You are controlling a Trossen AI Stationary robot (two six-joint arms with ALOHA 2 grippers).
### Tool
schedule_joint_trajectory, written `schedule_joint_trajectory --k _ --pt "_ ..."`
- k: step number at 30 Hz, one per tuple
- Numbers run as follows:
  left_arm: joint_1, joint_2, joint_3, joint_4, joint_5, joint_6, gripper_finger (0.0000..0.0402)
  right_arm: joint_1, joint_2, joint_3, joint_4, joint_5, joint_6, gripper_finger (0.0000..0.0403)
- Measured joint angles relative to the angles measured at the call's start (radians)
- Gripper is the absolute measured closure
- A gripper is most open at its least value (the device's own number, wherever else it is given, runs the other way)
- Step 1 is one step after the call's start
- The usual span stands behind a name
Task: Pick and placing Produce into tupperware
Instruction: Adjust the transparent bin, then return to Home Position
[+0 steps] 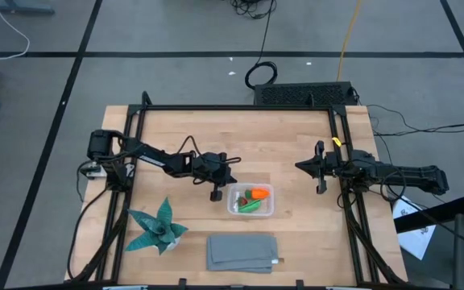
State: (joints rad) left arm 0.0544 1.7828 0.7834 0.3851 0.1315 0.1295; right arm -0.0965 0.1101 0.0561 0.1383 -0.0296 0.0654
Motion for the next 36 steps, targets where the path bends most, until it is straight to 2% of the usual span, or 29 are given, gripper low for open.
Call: schedule_joint_trajectory --k 27,36 --pt "-0.015 -0.001 0.0 -0.015 0.0 0.012 0.0401 0.0 0.0 0.0 0.0 0.0 0.001 0.0403" --pt "-0.014 -0.011 -0.001 0.007 -0.148 0.077 0.0401 0.0 0.0 0.0 0.0 0.0 0.001 0.0403"
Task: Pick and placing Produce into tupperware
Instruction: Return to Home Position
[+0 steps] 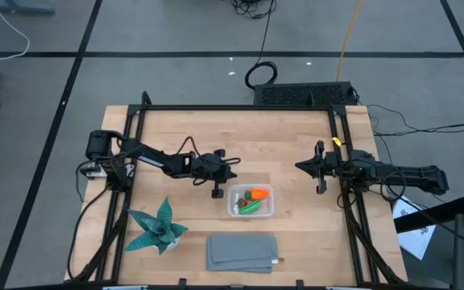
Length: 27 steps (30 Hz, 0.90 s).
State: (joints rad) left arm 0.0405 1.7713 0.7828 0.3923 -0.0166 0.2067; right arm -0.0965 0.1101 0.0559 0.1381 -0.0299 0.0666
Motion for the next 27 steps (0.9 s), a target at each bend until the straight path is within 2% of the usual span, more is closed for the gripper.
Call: schedule_joint_trajectory --k 3,14,20,27 --pt "0.0 -0.041 0.0 0.003 -0.035 0.021 0.0401 0.0 0.0 0.0 0.0 0.0 0.0 0.0403" --pt "-0.039 -0.291 -0.022 -0.132 -0.039 0.083 0.0401 0.0 -0.001 0.0 0.005 -0.002 0.005 0.0403" --pt "-0.119 -0.462 -0.137 -0.117 -0.039 0.131 0.0401 0.0 -0.001 0.0 0.007 -0.027 0.005 0.0403" --pt "-0.176 -0.683 -0.326 0.019 -0.045 0.131 0.0401 0.0 -0.001 0.0 0.009 -0.027 0.005 0.0403"
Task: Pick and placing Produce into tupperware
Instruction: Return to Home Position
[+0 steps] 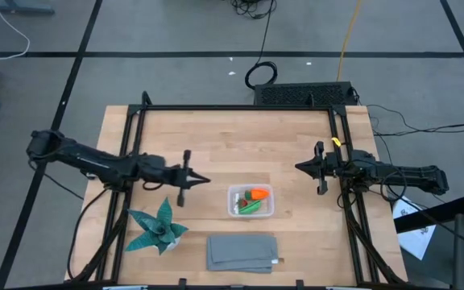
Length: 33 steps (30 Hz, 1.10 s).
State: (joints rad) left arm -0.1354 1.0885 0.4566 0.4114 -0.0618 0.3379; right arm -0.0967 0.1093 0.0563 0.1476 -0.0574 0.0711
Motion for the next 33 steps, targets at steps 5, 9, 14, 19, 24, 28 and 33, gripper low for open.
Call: schedule_joint_trajectory --k 5,9,14,19,24,28,33 --pt "0.003 -0.078 -0.117 0.089 -0.001 -0.044 0.0401 0.0 0.0 0.0 0.006 0.0 0.0 0.0403" --pt "0.004 -0.126 -0.165 0.085 -0.055 -0.033 0.0401 0.0 0.0 0.0 0.006 0.0 0.0 0.0403" --pt "0.004 -0.2 -0.192 0.046 -0.041 0.004 0.0401 0.0 0.0 0.0 0.006 0.0 0.0 0.0403" --pt "0.004 -0.26 -0.194 -0.029 -0.006 0.008 0.0401 0.0 0.0 0.0 0.006 0.0 -0.003 0.0403" --pt "0.004 -0.298 -0.194 -0.07 0.017 0.01 0.0401 0.0 0.0 0.0 0.006 0.0 -0.003 0.0403" --pt "0.004 -0.34 -0.194 -0.114 0.001 0.016 0.0401 0.0 0.0 0.0 0.006 0.0 -0.001 0.0403" --pt "0.004 -0.405 -0.194 -0.175 -0.034 0.005 0.0401 0.0 0.0 0.0 0.006 0.0 0.0 0.0403"
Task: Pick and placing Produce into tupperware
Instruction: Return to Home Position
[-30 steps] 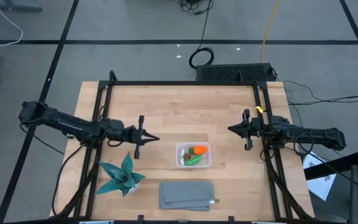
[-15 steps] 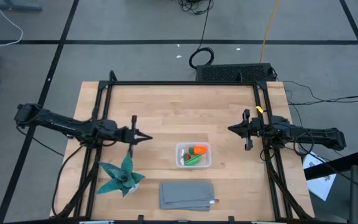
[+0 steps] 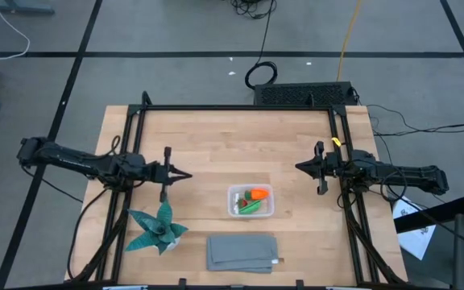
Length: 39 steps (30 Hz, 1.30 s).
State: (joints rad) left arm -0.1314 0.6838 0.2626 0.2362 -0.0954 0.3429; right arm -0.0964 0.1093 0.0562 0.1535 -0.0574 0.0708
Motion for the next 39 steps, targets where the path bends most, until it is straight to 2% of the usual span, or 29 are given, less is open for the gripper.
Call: schedule_joint_trajectory --k 6,12,25,33,39 --pt "0.0 -0.068 0.0 -0.087 0.02 -0.004 0.0401 0.0 0.0 0.0 0.0 0.0 0.008 0.0403" --pt "-0.001 -0.114 0.0 -0.131 0.121 -0.018 0.0401 0.0 0.0 0.0 0.001 0.0 0.026 0.0403" --pt "0.0 -0.177 0.0 -0.129 0.119 -0.016 0.0401 0.0 0.0 0.0 0.022 -0.001 0.026 0.0403" --pt "0.0 -0.238 0.0 -0.132 0.068 -0.024 0.0401 0.0 0.0 0.0 0.022 -0.001 0.027 0.0403" --pt "0.0 -0.308 0.0 -0.173 0.068 -0.139 0.0401 0.0 0.0 0.0 0.022 -0.001 0.026 0.0403"
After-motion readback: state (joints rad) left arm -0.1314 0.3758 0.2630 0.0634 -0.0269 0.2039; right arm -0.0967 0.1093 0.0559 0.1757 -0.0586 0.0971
